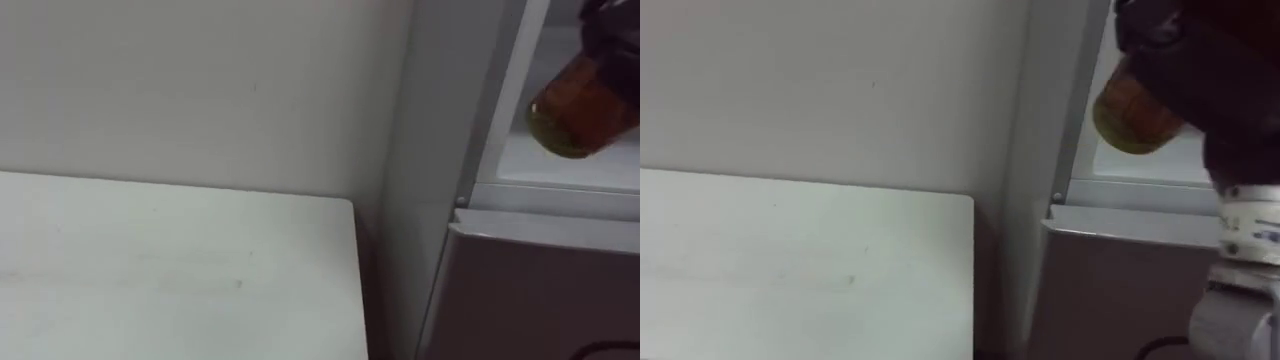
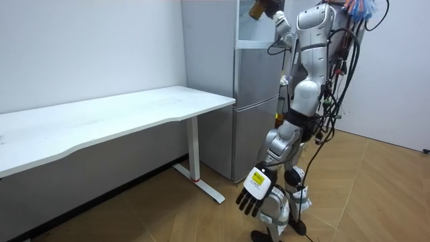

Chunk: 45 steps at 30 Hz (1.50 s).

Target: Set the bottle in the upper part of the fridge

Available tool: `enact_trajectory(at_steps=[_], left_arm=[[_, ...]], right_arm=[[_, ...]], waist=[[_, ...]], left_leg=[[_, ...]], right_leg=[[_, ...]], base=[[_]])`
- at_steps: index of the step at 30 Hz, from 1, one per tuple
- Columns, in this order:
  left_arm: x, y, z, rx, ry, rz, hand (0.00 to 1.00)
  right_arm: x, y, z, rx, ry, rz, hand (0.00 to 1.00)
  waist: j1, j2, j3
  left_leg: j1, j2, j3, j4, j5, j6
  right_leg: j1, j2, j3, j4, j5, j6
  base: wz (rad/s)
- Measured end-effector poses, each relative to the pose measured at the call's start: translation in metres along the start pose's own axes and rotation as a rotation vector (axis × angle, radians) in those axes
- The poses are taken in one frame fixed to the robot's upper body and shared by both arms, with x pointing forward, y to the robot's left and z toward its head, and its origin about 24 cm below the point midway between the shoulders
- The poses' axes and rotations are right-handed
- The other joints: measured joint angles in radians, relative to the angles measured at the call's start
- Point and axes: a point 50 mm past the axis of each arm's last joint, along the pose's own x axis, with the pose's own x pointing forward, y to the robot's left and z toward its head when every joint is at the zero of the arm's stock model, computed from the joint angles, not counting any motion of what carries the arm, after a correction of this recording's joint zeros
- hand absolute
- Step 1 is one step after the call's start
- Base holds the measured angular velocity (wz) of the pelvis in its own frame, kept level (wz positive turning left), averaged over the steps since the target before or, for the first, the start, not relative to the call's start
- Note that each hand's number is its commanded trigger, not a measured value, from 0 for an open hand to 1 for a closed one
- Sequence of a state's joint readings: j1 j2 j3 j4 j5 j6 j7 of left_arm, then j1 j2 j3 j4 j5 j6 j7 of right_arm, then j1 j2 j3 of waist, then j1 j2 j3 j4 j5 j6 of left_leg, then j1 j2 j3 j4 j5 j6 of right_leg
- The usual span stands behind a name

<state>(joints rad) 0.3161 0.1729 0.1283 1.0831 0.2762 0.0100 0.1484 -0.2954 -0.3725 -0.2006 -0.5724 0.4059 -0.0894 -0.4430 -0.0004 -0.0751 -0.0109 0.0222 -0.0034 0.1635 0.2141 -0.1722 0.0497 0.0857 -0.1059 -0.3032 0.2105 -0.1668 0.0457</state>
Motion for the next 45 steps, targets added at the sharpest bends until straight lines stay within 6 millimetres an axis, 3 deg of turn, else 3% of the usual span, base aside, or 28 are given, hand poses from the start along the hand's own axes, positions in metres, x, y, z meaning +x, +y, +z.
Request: enact_trajectory(at_steps=[6,12,22,25,31,38,45], left_arm=[[-0.002,0.001,-0.009,-0.014,0.017,0.016,0.00],[-0.003,0.001,-0.013,-0.030,0.016,0.020,0.00],[-0.002,0.000,-0.010,-0.032,0.007,0.019,0.00],[-0.002,0.000,-0.009,-0.032,0.003,0.019,0.00],[-0.001,0.004,-0.005,-0.030,-0.006,0.026,0.00],[0.000,0.003,-0.006,-0.020,0.014,0.003,0.00],[0.000,0.009,-0.011,-0.071,0.034,0.001,0.00]], right_arm=[[0.004,-0.025,0.012,-0.014,-0.069,-0.149,1.00],[0.005,-0.037,0.020,-0.032,-0.117,-0.229,1.00],[0.008,-0.048,0.027,-0.047,-0.138,-0.277,1.00],[0.009,-0.049,0.025,-0.043,-0.126,-0.283,1.00],[0.010,-0.060,0.009,-0.086,-0.061,-0.323,1.00],[0.011,-0.072,-0.014,-0.065,0.066,-0.378,1.00],[0.022,-0.094,-0.046,-0.107,0.198,-0.473,1.00]], waist=[[-0.046,0.002,-0.0024],[-0.055,-0.001,-0.0024],[-0.072,-0.015,-0.0032],[-0.064,-0.018,0.0009],[-0.041,-0.034,0.0110],[-0.015,-0.031,0.0092],[0.005,-0.040,0.0087]], left_leg=[[0.007,0.010,0.019,-0.003,-0.003,-0.007],[0.035,0.008,0.053,-0.021,-0.002,-0.013],[0.040,0.009,0.054,-0.035,0.001,-0.019],[0.040,0.012,0.054,-0.035,-0.001,-0.021],[0.036,0.013,0.053,-0.029,-0.004,-0.024],[0.024,0.010,0.037,-0.029,-0.004,-0.024],[0.005,0.006,-0.002,-0.017,-0.003,-0.024]], right_leg=[[0.000,0.010,0.017,-0.006,0.002,-0.003],[-0.001,0.017,0.054,-0.012,-0.006,-0.006],[0.003,0.023,0.057,-0.024,-0.005,-0.009],[0.003,0.025,0.057,-0.024,-0.005,-0.009],[0.002,0.026,0.056,-0.024,-0.008,-0.011],[0.000,0.026,0.042,-0.027,-0.008,-0.011],[0.010,0.021,-0.006,-0.025,-0.011,-0.011]], base=[[-0.10],[-0.18],[-0.01],[0.00],[0.00],[0.06],[0.17]])
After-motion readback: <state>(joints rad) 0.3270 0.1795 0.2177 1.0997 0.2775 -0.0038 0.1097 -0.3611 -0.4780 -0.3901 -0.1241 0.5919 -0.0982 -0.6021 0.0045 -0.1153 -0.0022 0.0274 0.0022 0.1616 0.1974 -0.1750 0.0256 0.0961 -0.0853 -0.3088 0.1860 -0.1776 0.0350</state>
